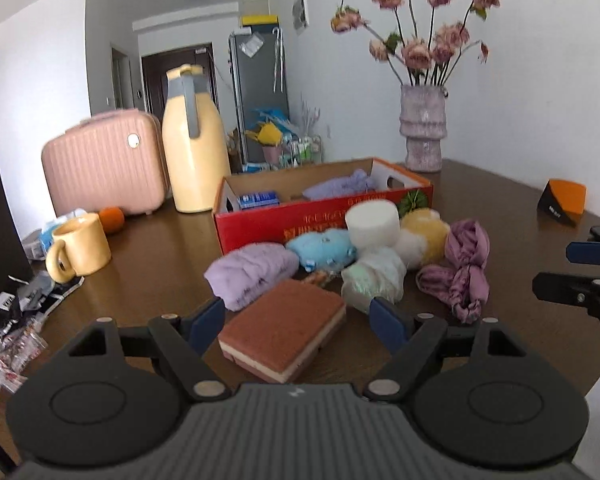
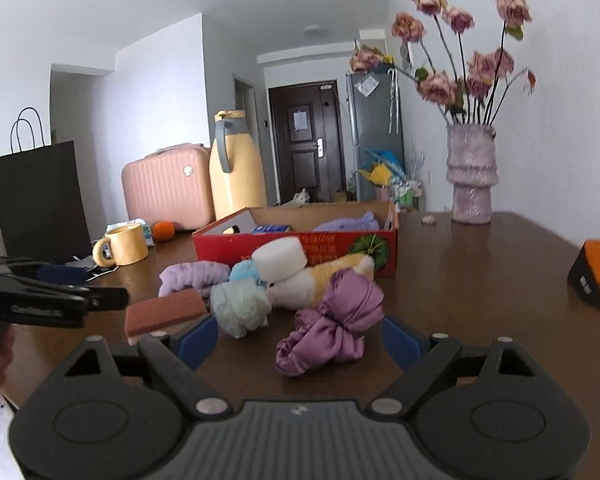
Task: Organize soft objects
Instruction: 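Reach the left tool to the brown-and-cream sponge and grasp it, then carry the sponge with the left tool into the box and release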
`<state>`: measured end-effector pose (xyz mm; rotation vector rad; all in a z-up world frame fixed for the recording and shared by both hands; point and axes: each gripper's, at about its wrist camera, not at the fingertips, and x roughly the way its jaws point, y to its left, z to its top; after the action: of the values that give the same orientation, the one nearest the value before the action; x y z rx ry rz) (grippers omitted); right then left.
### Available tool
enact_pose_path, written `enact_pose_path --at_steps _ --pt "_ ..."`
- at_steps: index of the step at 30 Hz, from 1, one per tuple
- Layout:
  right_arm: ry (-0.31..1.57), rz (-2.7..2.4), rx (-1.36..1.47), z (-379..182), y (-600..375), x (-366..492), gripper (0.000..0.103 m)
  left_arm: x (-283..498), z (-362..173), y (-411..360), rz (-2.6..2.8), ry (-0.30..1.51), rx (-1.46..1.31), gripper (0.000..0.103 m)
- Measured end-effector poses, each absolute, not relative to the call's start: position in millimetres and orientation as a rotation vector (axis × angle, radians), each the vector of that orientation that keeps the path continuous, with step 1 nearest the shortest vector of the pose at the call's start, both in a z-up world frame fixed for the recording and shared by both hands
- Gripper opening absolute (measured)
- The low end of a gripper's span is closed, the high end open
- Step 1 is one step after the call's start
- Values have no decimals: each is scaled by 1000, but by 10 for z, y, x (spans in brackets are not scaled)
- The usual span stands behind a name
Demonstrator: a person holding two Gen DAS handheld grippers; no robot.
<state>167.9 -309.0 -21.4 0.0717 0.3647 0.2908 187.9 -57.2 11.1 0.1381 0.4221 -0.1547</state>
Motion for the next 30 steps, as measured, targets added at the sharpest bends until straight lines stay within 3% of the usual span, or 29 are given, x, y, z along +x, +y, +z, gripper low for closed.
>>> enact_pose_path --at_steps 6,10,13,21,23,30 --pt "402 355 82 -257 -3025 1852 84 2089 -48 -553 -131 492 119 81" --pt "446 452 101 -289 -2880 2000 60 2265 -154 -487 -103 535 102 81" --pt "483 543 160 -331 -2685 2177 50 2355 -174 -404 -97 535 67 81" --pt "561 560 159 -439 -2028 2825 46 2614 -366 -67 -44 596 -82 78" --pt "566 539 177 -435 -1958 2966 46 2619 -394 74 -42 588 -122 74" --pt "620 558 179 -480 -1590 3279 45 2713 -385 569 -81 623 -298 47"
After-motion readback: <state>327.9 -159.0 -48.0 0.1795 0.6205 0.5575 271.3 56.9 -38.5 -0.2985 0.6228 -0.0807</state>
